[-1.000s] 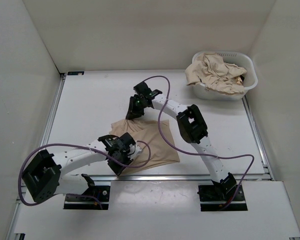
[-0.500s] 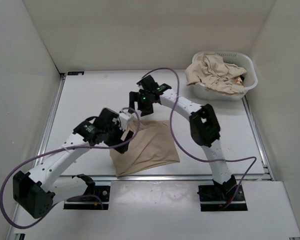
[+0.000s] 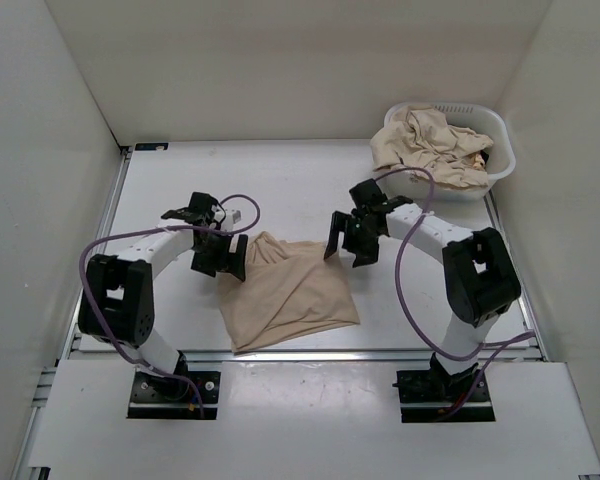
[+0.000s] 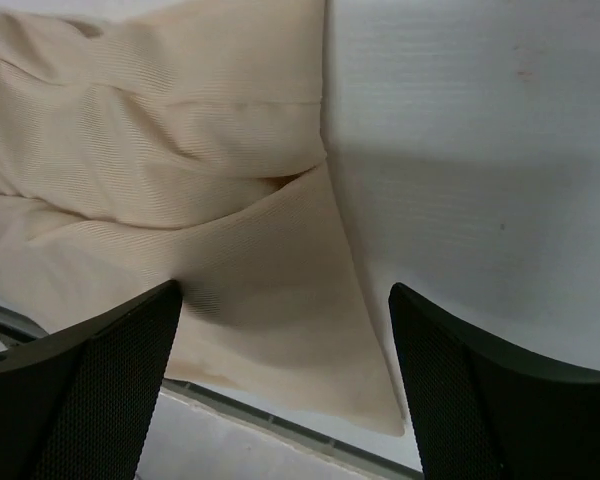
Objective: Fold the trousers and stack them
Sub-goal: Fold the trousers
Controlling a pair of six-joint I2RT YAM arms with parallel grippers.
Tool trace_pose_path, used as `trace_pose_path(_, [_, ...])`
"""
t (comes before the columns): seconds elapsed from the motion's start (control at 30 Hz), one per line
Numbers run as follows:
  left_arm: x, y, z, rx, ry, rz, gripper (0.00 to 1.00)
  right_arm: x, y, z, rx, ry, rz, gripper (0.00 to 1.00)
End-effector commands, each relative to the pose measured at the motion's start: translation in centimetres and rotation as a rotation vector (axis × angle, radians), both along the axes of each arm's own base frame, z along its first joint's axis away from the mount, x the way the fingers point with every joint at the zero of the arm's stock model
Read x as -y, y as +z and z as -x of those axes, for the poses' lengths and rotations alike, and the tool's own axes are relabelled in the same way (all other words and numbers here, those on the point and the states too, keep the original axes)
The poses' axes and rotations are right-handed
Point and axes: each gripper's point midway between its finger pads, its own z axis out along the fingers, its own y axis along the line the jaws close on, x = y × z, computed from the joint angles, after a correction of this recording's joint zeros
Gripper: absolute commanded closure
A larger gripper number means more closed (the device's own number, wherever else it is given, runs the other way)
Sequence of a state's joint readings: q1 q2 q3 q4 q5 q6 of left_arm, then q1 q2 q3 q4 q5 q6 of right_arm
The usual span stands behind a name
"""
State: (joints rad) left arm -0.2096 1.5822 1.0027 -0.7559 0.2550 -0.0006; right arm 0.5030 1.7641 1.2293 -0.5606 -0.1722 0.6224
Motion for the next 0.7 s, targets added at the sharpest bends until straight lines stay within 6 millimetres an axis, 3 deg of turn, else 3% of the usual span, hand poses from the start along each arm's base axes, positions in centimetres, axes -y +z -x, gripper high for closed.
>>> trace_pose_path(0.0, [0.8,-0.8,-0.3,0.014,-0.013,0.043,0.0,-2.4,0.1,-0.7,0.024,0.035,-0.139,0.11])
trace_pose_path(0.07, [0.8,-1.1,-0.5,0.012,-0.013,0.043,0.0,-3.2,-0.6,-0.8,0.014,0.043,-0.175,0.16])
trace_pose_path(0.13, [0.7,-1.5,-1.0,0.004,-0.004,0.051,0.14,-2.9,-1.9,-1.1,-0.011,0.023,-0.167,0.28])
trace_pose_path(0.17, [0.7,-1.5,-1.3,0.001,0.002,0.064,0.27,-2.5,-2.7,-1.0,-0.033,-0.002,-0.162,0.36])
trace_pose_path(0.2, [0.7,-1.4,-1.9,0.011,0.008,0.075,0.63,-2.1,-2.8,-1.2,-0.05,-0.033,-0.182,0.5])
trace_pose_path(0.23, [0.4,-1.3,-2.8,0.015,0.026,0.086,0.81,-1.9,-3.6,-1.2,-0.069,-0.052,-0.191,0.6])
trace_pose_path(0.27, [0.1,-1.1,-3.4,0.021,0.037,0.087,0.86,-1.6,-3.8,-1.7,-0.056,-0.077,-0.205,0.72])
trace_pose_path(0.3, [0.1,-1.0,-3.9,0.024,0.042,0.097,0.86,-0.3,-5.0,-1.4,-0.099,-0.153,-0.204,0.93])
trace_pose_path(0.33, [-0.3,-1.2,-4.4,0.022,0.056,0.097,0.86,0.4,-5.1,-1.5,-0.103,-0.193,-0.215,1.0])
trace_pose_path(0.5, [-0.5,0.4,-7.9,0.082,0.074,0.117,0.86,4.4,-5.3,-2.6,-0.045,-0.405,-0.239,1.0])
trace_pose_path(0.67, [-0.4,1.3,-9.6,0.112,0.075,0.138,0.86,4.7,-4.4,-3.4,-0.014,-0.359,-0.193,1.0])
